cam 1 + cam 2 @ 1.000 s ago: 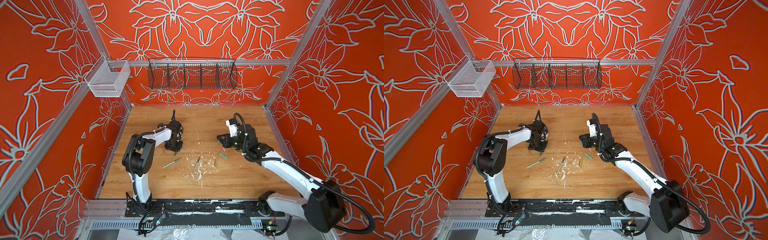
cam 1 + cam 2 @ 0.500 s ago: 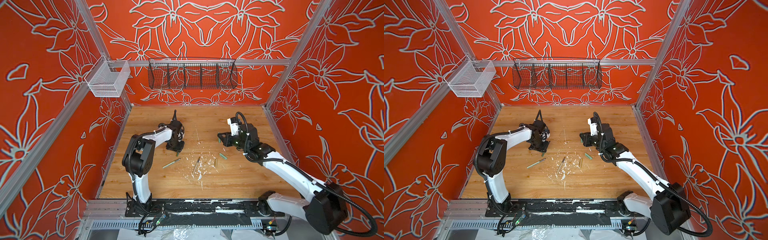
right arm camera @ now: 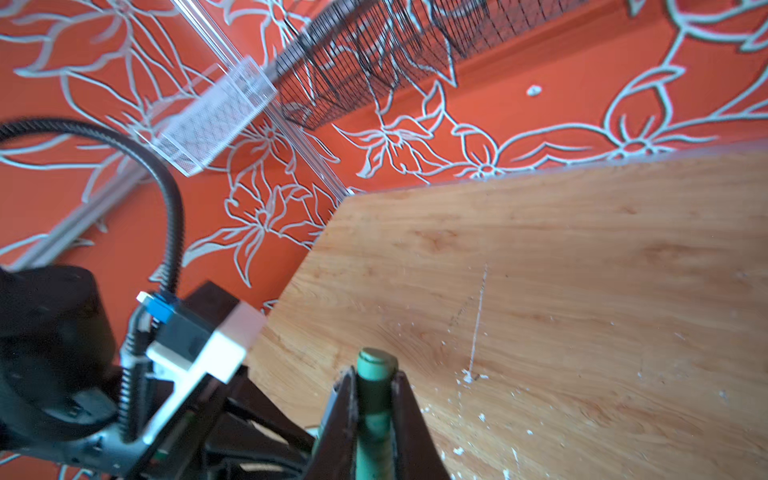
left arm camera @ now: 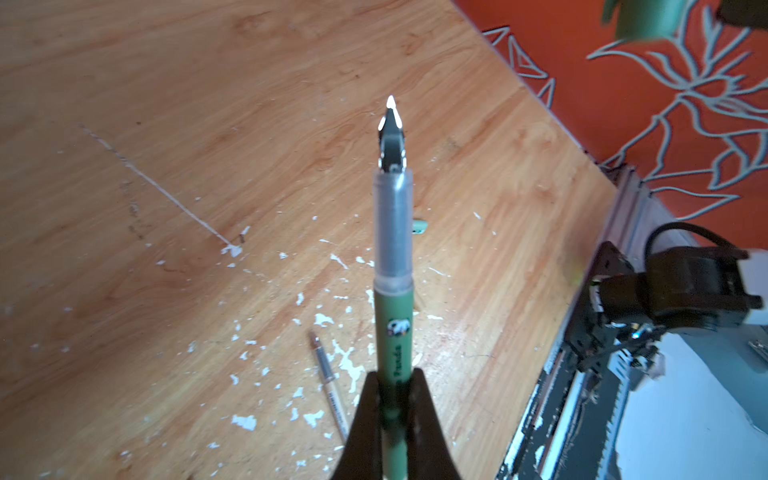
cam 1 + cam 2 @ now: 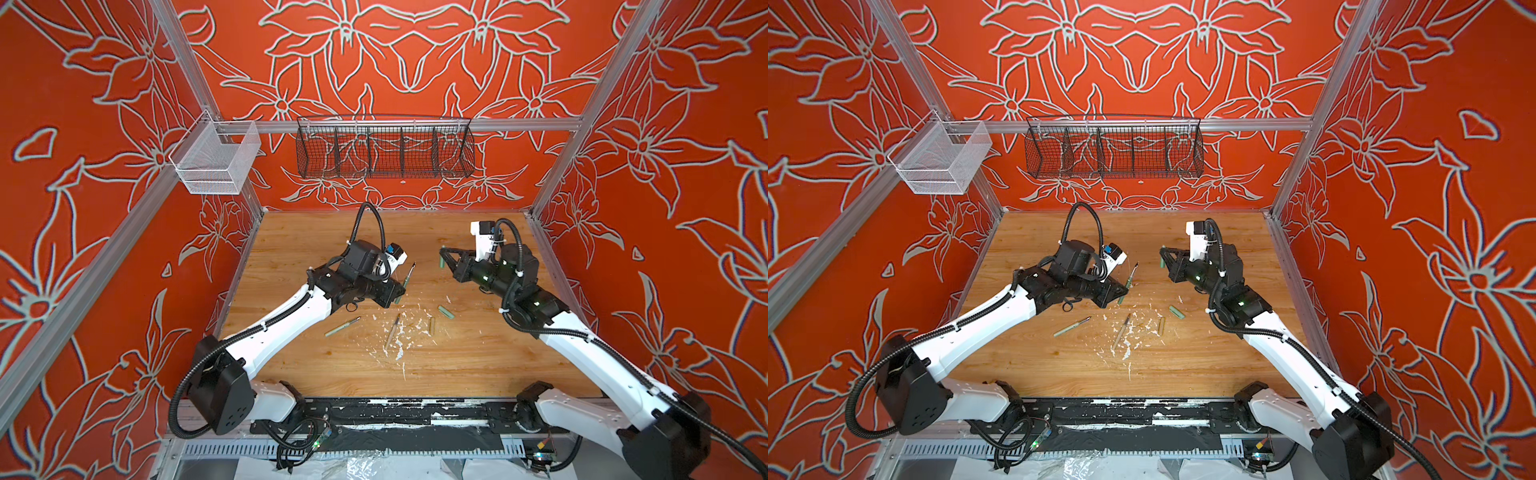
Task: Insert the pens into the pen caps
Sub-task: 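Raise the pen and cap, bringing both grippers toward each other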
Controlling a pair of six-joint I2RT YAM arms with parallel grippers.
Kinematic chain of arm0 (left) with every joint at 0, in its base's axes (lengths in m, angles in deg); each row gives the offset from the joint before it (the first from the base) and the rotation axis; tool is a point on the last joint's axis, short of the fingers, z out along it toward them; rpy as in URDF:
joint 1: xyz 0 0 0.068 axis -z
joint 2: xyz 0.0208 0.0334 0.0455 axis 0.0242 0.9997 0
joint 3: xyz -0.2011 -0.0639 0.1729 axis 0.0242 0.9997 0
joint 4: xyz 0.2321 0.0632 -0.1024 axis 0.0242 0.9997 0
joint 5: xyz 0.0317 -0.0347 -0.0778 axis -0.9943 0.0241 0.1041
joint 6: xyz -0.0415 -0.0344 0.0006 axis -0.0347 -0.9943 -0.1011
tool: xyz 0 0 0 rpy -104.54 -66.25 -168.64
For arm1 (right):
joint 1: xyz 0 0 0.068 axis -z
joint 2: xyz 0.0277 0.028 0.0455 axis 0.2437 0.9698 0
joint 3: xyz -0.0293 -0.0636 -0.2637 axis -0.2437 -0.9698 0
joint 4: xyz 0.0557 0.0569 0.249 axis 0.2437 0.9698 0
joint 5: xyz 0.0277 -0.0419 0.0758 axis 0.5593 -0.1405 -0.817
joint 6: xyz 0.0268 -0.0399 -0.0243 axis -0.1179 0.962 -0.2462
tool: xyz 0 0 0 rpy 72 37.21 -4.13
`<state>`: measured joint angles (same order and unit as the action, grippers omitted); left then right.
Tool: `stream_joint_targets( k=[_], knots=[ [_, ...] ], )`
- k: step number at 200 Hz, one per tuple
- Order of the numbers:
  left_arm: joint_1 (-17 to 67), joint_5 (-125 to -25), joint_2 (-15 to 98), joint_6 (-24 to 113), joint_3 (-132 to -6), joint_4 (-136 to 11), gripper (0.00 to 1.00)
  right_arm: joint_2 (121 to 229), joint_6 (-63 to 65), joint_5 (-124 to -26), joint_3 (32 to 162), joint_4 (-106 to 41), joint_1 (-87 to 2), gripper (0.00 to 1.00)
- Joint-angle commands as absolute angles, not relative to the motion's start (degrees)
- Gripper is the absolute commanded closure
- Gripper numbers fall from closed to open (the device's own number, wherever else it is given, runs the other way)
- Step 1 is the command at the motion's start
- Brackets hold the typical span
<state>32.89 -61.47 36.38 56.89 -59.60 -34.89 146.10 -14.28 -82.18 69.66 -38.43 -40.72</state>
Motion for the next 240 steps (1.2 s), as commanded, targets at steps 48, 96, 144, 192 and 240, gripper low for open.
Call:
stream_joint_targets(
  k=[48,96,144,192,240],
  knots=[
    [38.3,-59.2,32.4,55.4,-59.3,-41.4,1.0,136.6,-24.9,-81.6,61.7,-57.9,-40.6,1.0],
    [41.1,-57.0,32.0,54.2,-60.0,-45.7,1.0,136.2,-25.4,-81.5,58.6,-64.1,-41.2,1.0],
    [42.0,-57.3,32.0,54.9,-60.9,-45.3,1.0,134.2,-24.5,-80.8,57.5,-65.2,-41.5,1.0],
    [42.8,-57.0,32.4,55.1,-62.0,-45.3,1.0,135.9,-24.7,-82.0,57.4,-66.2,-41.7,1.0],
    [43.3,-56.7,32.1,55.1,-62.3,-45.8,1.0,136.6,-23.4,-82.8,57.4,-66.2,-42.0,1.0]
  ],
)
